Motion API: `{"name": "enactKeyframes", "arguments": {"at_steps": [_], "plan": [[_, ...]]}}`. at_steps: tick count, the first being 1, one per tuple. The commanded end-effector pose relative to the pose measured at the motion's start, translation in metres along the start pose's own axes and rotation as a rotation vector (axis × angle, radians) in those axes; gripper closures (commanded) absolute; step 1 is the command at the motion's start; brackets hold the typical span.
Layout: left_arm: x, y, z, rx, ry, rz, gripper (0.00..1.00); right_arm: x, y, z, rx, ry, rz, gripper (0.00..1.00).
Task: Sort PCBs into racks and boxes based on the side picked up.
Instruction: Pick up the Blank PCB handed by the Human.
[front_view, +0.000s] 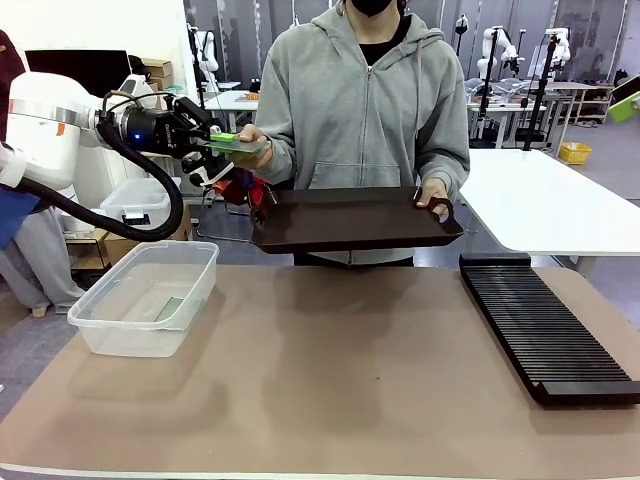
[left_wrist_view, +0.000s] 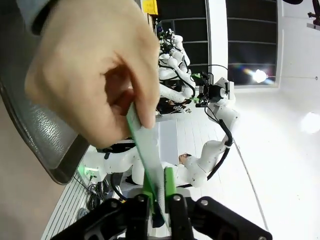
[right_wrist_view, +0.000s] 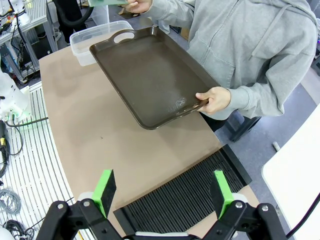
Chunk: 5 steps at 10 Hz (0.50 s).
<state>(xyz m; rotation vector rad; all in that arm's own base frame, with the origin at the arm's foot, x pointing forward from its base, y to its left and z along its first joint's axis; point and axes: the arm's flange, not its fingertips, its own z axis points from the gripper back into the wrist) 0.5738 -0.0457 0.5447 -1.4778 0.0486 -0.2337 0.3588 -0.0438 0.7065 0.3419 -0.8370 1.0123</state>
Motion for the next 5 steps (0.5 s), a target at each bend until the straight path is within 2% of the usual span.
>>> {"name": "enactKeyframes", "arguments": {"at_steps": [1,5], "plan": [[-0.0106,0.0056,0.0024,0.022,0.026,-0.021,1.0,-0.0004,0.0009,-0.0017,0.017,-0.011,0.007,0.0],[-0.0125,0.0091,0.0048,0.055,0.012,-0.016,1.0,-0.0004,0.0009,-0.0017,0.017,-0.011,0.007,0.0]]}}
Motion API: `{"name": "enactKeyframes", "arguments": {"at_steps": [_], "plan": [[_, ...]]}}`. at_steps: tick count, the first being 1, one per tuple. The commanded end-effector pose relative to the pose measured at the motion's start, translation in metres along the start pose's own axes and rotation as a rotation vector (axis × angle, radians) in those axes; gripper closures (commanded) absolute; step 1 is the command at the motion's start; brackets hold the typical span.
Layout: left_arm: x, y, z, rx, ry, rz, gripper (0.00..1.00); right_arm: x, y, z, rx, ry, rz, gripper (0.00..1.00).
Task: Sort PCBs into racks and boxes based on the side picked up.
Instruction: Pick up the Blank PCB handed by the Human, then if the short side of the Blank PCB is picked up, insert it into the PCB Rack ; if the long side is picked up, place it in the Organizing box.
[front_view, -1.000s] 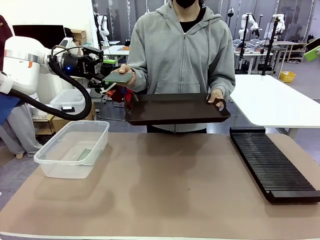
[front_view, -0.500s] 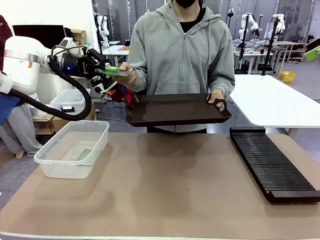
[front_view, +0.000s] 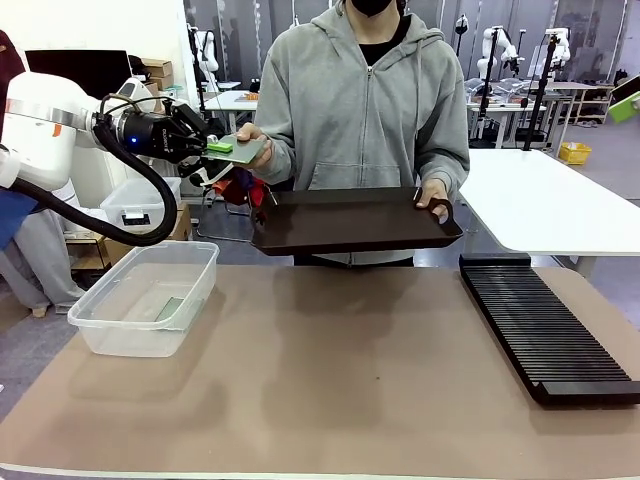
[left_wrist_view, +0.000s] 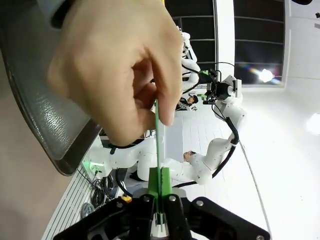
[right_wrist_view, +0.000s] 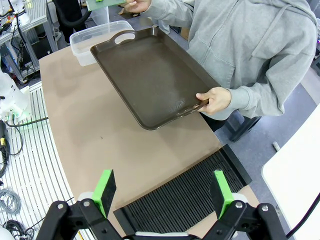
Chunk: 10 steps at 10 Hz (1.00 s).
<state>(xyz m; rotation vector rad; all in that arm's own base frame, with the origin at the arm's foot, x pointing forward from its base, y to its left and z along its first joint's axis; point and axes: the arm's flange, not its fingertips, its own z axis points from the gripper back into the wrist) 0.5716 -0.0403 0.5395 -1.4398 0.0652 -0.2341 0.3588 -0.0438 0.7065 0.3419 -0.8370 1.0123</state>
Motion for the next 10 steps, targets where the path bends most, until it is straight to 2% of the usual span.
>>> {"name": "enactKeyframes", "arguments": {"at_steps": [1,3,4,10], "plan": [[-0.0084,0.0033,0.0012,0.018,-0.003,-0.028,1.0,-0.0004,0.0009,-0.0017,0.017,-0.011,0.007,0.0],[-0.0048,0.0017,0.0013,0.019,-0.034,0.033,1.0,-0.0004,0.0009,-0.0017,0.017,-0.011,0.007,0.0],[-0.0002,-0.0001,0.0013,0.003,-0.003,0.0,1.0,-0.0004,0.0009,-0.0017,0.017,-0.011,0.007,0.0],[-0.0002,-0.0001,0.0013,0.003,-0.003,0.0,1.0,-0.0004,0.0009,-0.0017,0.017,-0.011,0.007,0.0]]}}
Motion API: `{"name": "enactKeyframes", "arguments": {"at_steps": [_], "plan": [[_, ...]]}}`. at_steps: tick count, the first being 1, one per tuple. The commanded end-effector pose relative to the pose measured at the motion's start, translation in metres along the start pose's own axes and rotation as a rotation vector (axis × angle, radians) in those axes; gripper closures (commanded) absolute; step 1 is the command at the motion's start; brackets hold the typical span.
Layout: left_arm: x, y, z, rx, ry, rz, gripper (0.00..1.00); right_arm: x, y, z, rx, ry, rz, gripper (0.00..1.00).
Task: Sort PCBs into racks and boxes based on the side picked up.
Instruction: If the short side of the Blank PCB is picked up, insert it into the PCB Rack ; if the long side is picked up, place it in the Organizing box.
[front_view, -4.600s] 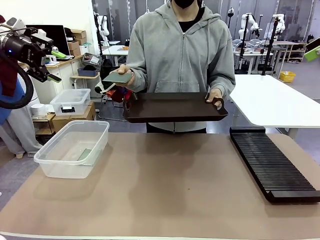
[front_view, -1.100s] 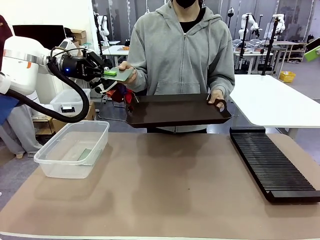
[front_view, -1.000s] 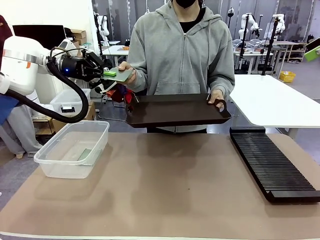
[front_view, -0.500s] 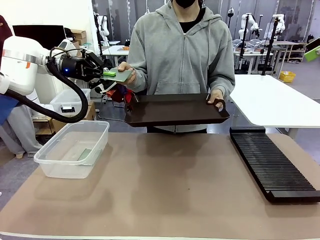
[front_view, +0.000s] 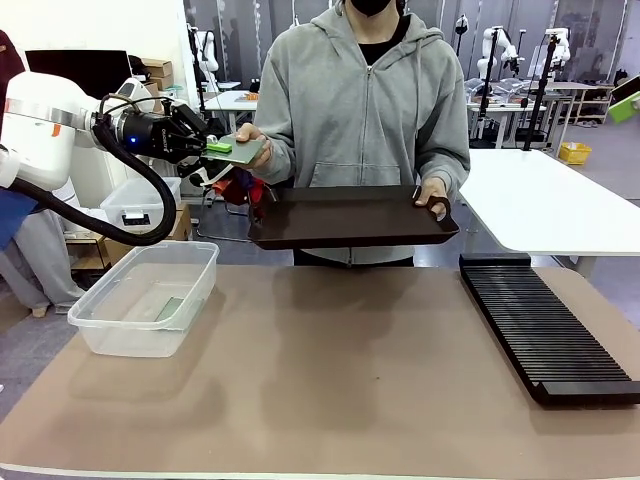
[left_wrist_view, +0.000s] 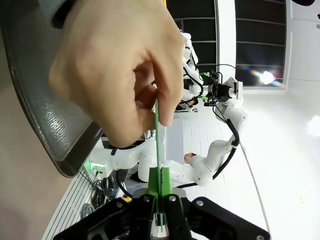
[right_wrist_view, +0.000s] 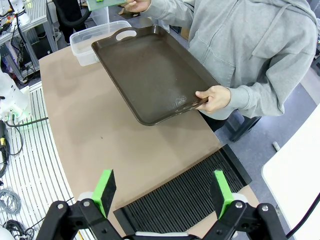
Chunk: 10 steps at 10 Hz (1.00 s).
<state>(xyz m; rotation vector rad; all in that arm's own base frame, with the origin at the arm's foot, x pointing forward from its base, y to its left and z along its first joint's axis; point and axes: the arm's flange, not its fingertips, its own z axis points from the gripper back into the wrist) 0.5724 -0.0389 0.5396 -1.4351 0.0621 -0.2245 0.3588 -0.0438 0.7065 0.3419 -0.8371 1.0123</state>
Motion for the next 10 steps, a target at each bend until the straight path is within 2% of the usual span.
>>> {"name": "enactKeyframes", "arguments": {"at_steps": [1,10], "plan": [[-0.0008,-0.0003,-0.0002,-0.003,0.004,-0.005,1.0,-0.0004,0.0009,-0.0018,0.017,-0.011,0.007,0.0],[-0.0008,-0.0003,-0.0002,-0.003,0.004,-0.005,1.0,-0.0004,0.0009,-0.0018,0.017,-0.011,0.007,0.0]]}}
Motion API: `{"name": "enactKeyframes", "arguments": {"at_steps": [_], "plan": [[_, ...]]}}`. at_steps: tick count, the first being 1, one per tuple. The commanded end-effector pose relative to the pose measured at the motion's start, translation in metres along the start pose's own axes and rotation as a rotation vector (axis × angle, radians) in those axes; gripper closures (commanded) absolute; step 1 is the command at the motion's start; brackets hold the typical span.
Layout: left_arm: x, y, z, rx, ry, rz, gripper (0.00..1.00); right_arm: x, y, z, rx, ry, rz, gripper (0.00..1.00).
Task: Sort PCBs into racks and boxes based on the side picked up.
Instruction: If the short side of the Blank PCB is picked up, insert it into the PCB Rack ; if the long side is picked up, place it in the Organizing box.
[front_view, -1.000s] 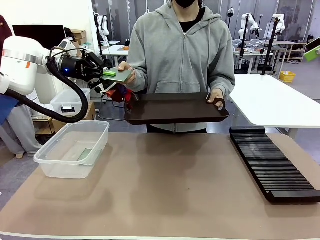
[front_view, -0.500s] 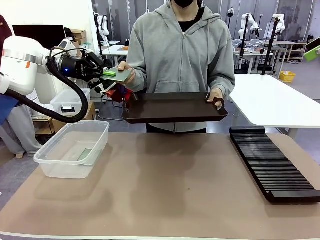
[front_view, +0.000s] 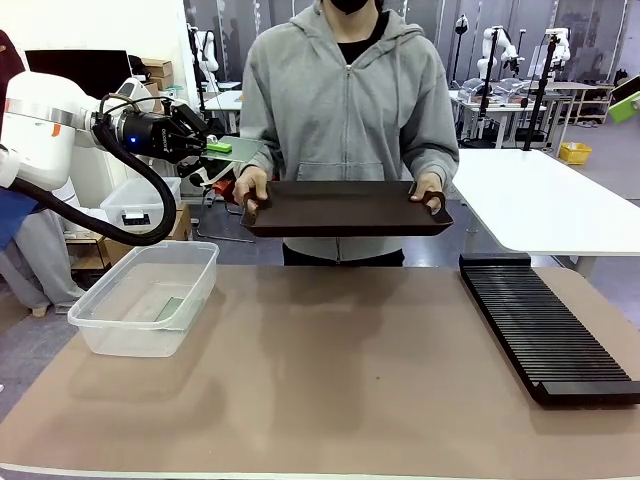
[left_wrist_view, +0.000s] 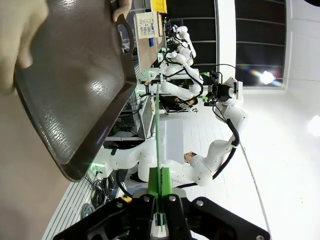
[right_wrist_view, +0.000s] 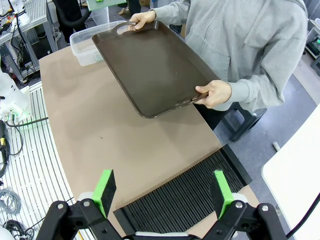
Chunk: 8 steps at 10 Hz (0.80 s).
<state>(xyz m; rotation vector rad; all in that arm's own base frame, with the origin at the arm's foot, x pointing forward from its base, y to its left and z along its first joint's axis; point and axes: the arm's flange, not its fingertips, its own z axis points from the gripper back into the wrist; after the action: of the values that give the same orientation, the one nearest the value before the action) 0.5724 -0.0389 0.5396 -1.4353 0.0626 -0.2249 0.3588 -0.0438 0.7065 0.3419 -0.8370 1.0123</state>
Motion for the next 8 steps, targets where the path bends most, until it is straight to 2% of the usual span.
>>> {"name": "enactKeyframes", "arguments": {"at_steps": [1,7,8], "plan": [[-0.0007,-0.0003,-0.0002,-0.002,0.004,-0.005,1.0,-0.0004,0.0009,-0.0017,0.017,-0.011,0.007,0.0],[-0.0007,-0.0003,-0.0002,-0.002,0.004,-0.005,1.0,-0.0004,0.0009,-0.0017,0.017,-0.011,0.007,0.0],[0.0,0.0,0.0,0.0,0.0,0.0,0.97,-0.0004,0.0009,-0.0017,0.017,-0.011,0.007,0.0]]}}
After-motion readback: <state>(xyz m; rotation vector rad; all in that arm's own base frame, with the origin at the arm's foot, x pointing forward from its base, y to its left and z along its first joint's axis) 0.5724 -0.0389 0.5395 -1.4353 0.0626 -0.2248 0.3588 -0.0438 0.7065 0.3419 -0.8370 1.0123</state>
